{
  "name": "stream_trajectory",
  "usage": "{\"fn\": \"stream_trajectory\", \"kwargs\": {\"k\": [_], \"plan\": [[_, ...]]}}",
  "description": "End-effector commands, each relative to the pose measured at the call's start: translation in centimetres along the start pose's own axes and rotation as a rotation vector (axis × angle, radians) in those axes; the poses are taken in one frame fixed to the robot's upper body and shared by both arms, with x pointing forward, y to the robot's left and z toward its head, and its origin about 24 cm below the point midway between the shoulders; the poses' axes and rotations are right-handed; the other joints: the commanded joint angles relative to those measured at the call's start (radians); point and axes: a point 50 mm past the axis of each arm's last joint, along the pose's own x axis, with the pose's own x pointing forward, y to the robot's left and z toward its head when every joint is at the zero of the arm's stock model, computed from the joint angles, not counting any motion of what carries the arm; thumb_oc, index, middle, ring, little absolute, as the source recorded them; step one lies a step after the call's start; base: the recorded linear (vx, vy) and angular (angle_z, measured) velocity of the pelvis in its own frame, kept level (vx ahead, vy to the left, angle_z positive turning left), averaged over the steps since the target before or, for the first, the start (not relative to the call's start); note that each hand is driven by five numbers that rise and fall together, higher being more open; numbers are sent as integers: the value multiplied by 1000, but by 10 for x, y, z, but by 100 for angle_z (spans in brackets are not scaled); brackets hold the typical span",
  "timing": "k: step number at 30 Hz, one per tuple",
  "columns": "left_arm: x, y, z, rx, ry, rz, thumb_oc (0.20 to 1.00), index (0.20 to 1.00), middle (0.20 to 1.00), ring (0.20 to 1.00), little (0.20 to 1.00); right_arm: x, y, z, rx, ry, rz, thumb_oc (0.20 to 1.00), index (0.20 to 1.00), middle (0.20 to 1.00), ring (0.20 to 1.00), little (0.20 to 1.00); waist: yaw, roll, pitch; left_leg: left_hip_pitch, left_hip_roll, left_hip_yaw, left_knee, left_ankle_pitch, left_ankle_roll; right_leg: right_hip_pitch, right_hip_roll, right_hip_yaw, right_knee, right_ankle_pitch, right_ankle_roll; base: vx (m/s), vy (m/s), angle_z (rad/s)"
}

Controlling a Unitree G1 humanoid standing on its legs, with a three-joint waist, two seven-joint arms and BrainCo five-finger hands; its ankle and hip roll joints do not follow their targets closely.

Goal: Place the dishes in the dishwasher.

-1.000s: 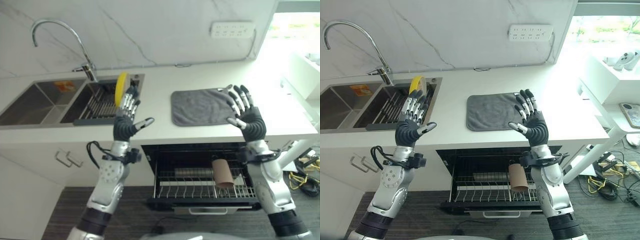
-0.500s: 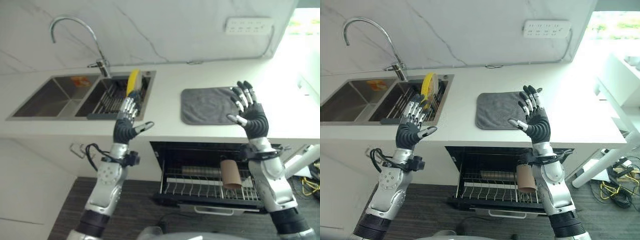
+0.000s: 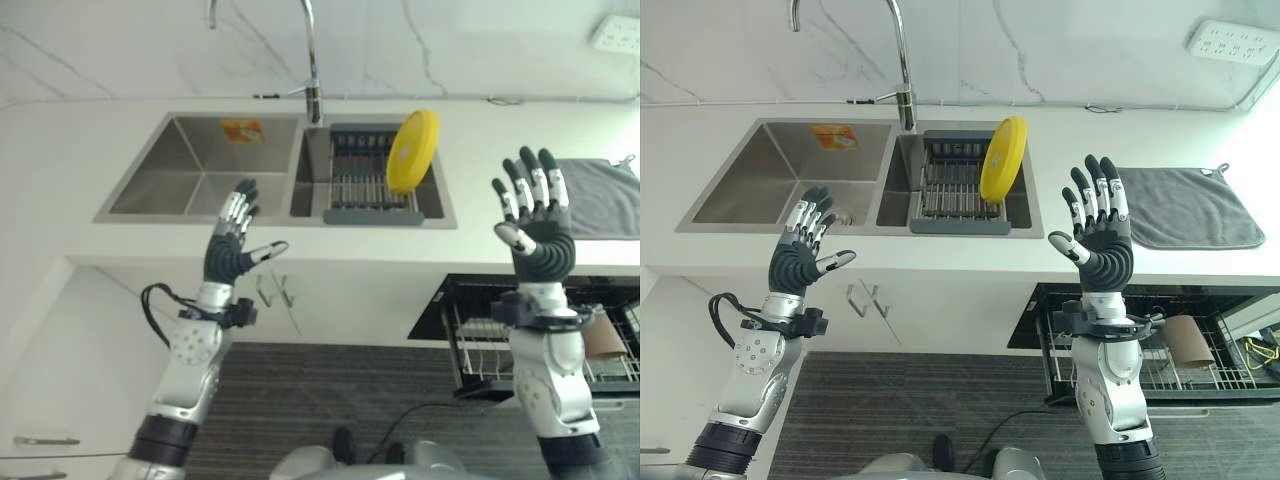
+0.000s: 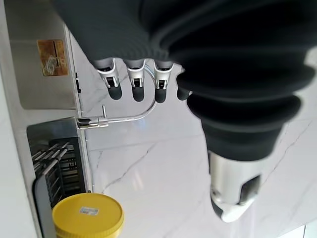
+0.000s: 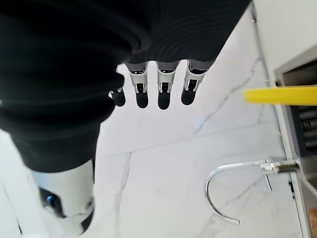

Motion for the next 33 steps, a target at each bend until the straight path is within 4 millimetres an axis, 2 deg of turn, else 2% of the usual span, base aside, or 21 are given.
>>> {"fn": "stream_trajectory", "kwargs": {"k": [1, 5, 9, 10, 12, 13, 14, 15, 16, 19, 22, 24, 26, 27, 30, 31, 32, 33], "plan": [[1, 0, 19, 32, -111, -14, 1000, 1000, 1000, 1000, 1000, 16, 11, 19, 32, -152, 60, 1000, 1000, 1000, 1000, 1000, 31, -16, -73, 66, 127, -20, -68, -86, -101, 113, -32, -41, -188, 84, 51, 47, -54, -18], [-2, 5, 20, 33, -121, 36, 1000, 1000, 1000, 1000, 1000, 17, 17, 16, 33, -125, 86, 1000, 1000, 1000, 1000, 1000, 26, -13, -86, 79, 126, -8, -52, -86, -112, 135, -15, -26, -231, 100, 37, 56, -105, -7], [-5, 5, 20, 38, -118, 50, 1000, 1000, 1000, 1000, 1000, 15, 12, 15, 74, -104, 94, 1000, 1000, 1000, 1000, 1000, 15, -32, -76, 27, 106, 14, 113, -141, -116, 130, -23, -14, -228, 105, 21, -33, -120, -19], [-6, 4, 19, 39, -119, 50, 1000, 1000, 1000, 1000, 1000, 15, 13, 16, 57, -115, 102, 1000, 1000, 1000, 1000, 1000, 21, -45, -62, -28, 93, 3, 218, -163, -115, 131, -31, -4, -219, 106, 13, -61, -93, -10], [-8, 3, 18, 46, -120, 47, 1000, 1000, 1000, 1000, 1000, 15, 14, 16, 60, -120, 107, 1000, 1000, 1000, 1000, 1000, 28, -50, -45, -91, 90, -36, 310, -153, -112, 132, -20, 33, -205, 102, 0, -43, -60, -17], [-9, 3, 19, 48, -121, 47, 1000, 1000, 1000, 1000, 1000, 15, 14, 15, 63, -117, 108, 1000, 1000, 1000, 1000, 1000, 30, -48, -42, -100, 89, -52, 311, -148, -111, 131, -13, 49, -201, 100, -2, 56, 52, -41], [-11, 7, 18, 54, -114, 61, 1000, 1000, 1000, 1000, 1000, 16, 20, 10, 72, -100, 124, 1000, 1000, 1000, 1000, 1000, 45, -34, -37, -97, 77, -137, 228, -123, -101, 136, 20, 123, -199, 86, -4, 76, 64, -49], [-12, 7, 18, 55, -112, 63, 1000, 1000, 1000, 1000, 1000, 16, 21, 9, 73, -97, 126, 1000, 1000, 1000, 1000, 1000, 47, -34, -35, -92, 76, -144, 213, -118, -101, 139, 23, 132, -199, 85, -4, 203, 159, -60], [-14, 6, 18, 61, -91, 71, 1000, 1000, 1000, 1000, 1000, 16, 27, 5, 83, -76, 138, 1000, 1000, 1000, 1000, 1000, 67, -21, -31, -105, 88, -227, 100, -39, -120, 164, 45, 202, -216, 72, -3, 212, 166, -86], [-14, 6, 16, 55, -72, 52, 1000, 1000, 1000, 1000, 1000, 13, 29, 4, 75, -48, 166, 1000, 1000, 1000, 1000, 1000, 85, 3, -21, -197, 86, -300, 49, 85, -142, 198, 68, 275, -204, 43, 0, 255, 190, -100], [-14, 4, 14, 69, -69, 45, 1000, 1000, 1000, 1000, 1000, 14, 31, 3, 68, -50, 179, 1000, 1000, 1000, 1000, 1000, 86, 2, -26, -179, 73, -314, 38, 52, -126, 199, 69, 289, -180, 29, 5, 156, 107, -90], [-15, 4, 12, 76, -61, 30, 1000, 1000, 1000, 1000, 1000, 11, 29, 2, 80, -38, 174, 1000, 1000, 1000, 1000, 1000, 79, -3, -27, -174, 66, -299, 57, 31, -115, 201, 65, 290, -162, 19, 7, 166, 65, -82], [-15, 4, 11, 93, -62, 27, 1000, 1000, 1000, 1000, 1000, 9, 28, 1, 98, -20, 181, 1000, 1000, 1000, 1000, 1000, 78, -9, -36, -148, 70, -277, 54, 8, -109, 199, 44, 251, -162, 20, 16, 143, 13, -64], [-15, 5, 12, 102, -60, 37, 1000, 1000, 1000, 1000, 1000, 9, 29, -1, 110, -7, 195, 1000, 1000, 1000, 1000, 1000, 84, -8, -42, -124, 80, -264, 42, 0, -110, 187, 24, 208, -155, 24, 24, 117, -24, -59], [-18, 12, 14, 139, -47, 87, 1000, 1000, 1000, 1000, 1000, 15, 34, -9, 165, 22, 243, 1000, 1000, 1000, 1000, 1000, 141, -2, -70, -67, 133, -208, -14, -5, -127, 192, -61, 23, -148, 19, 59, 71, -72, -78], [-18, 13, 14, 143, -46, 90, 1000, 1000, 1000, 1000, 1000, 15, 35, -10, 171, 22, 247, 1000, 1000, 1000, 1000, 1000, 148, 1, -71, -67, 139, -207, -14, 0, -128, 183, -68, 10, -147, 31, 63, 66, -257, -183], [-17, 15, 13, 144, -31, 92, 1000, 1000, 1000, 1000, 1000, 18, 47, -16, 187, 42, 256, 1000, 1000, 1000, 1000, 1000, 171, -5, -81, -50, 170, -165, -22, -9, -143, 182, -98, -55, -176, 42, 65, 63, -251, -160], [-17, 14, 12, 140, -30, 92, 1000, 1000, 1000, 1000, 1000, 18, 49, -18, 186, 48, 257, 1000, 1000, 1000, 1000, 1000, 171, -5, -81, -54, 173, -163, -20, -9, -145, 179, -95, -54, -183, 45, 61, 115, -342, -127]]}}
